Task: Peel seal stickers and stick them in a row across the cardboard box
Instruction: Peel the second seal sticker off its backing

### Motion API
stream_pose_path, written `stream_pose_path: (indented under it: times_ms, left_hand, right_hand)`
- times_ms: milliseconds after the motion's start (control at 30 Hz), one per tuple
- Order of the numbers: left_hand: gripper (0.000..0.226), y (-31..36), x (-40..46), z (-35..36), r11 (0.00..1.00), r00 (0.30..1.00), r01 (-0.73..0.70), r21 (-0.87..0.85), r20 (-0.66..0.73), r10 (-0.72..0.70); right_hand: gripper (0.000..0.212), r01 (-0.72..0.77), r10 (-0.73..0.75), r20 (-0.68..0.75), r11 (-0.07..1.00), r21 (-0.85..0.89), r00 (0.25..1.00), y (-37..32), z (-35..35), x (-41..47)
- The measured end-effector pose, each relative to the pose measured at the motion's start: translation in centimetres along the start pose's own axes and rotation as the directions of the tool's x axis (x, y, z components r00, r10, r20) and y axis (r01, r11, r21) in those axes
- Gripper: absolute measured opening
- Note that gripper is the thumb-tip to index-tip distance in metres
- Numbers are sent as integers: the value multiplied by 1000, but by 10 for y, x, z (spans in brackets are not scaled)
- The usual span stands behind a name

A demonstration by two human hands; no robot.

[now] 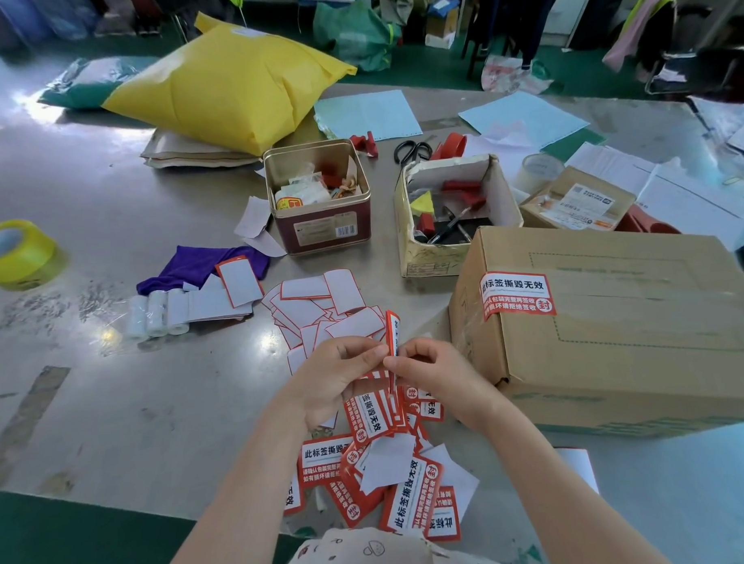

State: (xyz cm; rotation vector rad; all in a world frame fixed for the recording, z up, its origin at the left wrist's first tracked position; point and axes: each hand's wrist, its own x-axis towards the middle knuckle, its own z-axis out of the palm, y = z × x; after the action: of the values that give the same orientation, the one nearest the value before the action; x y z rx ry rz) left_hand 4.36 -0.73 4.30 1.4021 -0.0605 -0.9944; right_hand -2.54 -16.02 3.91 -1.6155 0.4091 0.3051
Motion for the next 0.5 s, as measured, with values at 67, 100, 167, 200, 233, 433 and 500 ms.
stream_pose_path:
  times_ms: [67,100,167,200,233,433,500]
  left_hand:
    - [21,1,0,0,1000,1000,6,-20,-4,-6]
    - [20,1,0,0,1000,1000,5,-20,-12,-5]
    - [19,0,1,0,1000,999,-2,8,-38,2]
    - [20,-1,2,0,999,998,0,39,-62,3]
    - [20,-3,4,1,996,995,7,84,-100,2]
    - [16,-13,18,-7,923,947,132,362,-321,-10]
    - [15,-14,20,-13,896,931,162,413,-365,0]
  right_hand:
    - [18,-9,9,4,1000,-4,1000,0,0,0]
    - [18,-20,20,6,1000,-3,1000,0,0,0]
    - [17,-50,50,13,999,-3,999,1,2,1]
    - [16,-68,68,6,998,-10,998,0,4,2]
    - [15,-81,81,-14,996,-31,997,0,5,2]
    - [33,-179,96,-229,909,-376,969,11,12,7]
    - [34,-225,121,-253,872,-434,960,19,13,9]
